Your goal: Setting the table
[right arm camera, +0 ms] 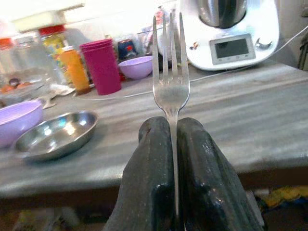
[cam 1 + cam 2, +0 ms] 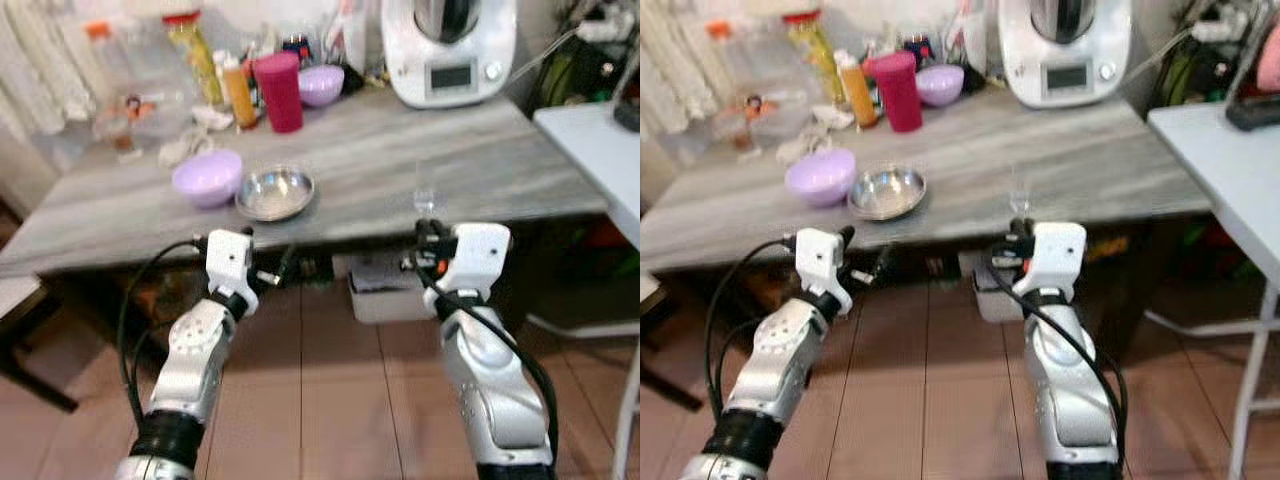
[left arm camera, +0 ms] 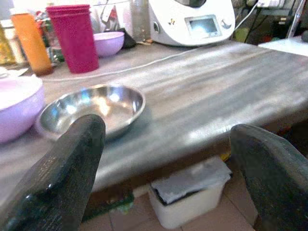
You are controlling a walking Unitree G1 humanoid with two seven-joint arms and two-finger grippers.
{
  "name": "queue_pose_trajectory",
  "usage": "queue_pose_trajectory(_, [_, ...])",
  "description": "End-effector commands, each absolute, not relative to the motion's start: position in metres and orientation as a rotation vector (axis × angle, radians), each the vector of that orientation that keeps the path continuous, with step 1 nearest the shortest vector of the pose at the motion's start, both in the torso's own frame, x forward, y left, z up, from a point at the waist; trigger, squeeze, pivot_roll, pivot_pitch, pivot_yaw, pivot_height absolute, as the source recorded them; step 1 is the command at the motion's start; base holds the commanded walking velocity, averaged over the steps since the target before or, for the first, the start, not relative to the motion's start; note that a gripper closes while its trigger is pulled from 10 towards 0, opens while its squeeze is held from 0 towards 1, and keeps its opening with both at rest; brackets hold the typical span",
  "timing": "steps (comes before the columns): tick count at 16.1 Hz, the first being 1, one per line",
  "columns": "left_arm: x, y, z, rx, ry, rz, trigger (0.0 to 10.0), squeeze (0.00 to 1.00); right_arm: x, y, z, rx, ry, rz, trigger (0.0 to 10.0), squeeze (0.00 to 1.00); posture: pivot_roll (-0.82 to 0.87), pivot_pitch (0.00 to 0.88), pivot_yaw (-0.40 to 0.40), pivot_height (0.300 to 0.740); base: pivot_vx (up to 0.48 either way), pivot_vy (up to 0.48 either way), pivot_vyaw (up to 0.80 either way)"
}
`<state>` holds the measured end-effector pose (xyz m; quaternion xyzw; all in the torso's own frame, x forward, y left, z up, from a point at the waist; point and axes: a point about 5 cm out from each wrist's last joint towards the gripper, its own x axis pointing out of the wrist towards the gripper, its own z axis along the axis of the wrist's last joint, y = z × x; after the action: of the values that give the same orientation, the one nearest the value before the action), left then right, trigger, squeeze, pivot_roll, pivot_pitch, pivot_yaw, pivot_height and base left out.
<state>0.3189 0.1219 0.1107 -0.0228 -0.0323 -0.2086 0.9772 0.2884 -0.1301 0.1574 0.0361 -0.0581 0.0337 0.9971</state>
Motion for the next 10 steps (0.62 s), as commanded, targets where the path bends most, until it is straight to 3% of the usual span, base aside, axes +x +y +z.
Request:
queue_pose_trajectory(1, [0.3196,0.1184,0.1152,-0.040,-0.078,-0.440,10.0,0.00,0.2881,-0.1333,0.1597,0.065,-0.129,0.052,10.0,0.00,-0.31,0.037,0.137,0.740,0.480,0.000,0.00])
queue_pose_trajectory(7, [0.3170,0.1197,0.1136,-0.036,-0.066,-0.439,10.0,0.00,0.2879,-0.1346,0.1582,0.061,-0.127,0.043,10.0,0.00,-0.31,0.036,0.134,0.740,0.444,0.000,0.00])
queue_pose_trajectory(10, [0.3142,0.1250,0.1163,-0.029,-0.086,-0.421,10.0,0.00,0.2880,-0.1358,0.1585,0.059,-0.129,0.039,10.0,0.00,-0.31,0.038,0.135,0.740,0.214,0.000,0.00])
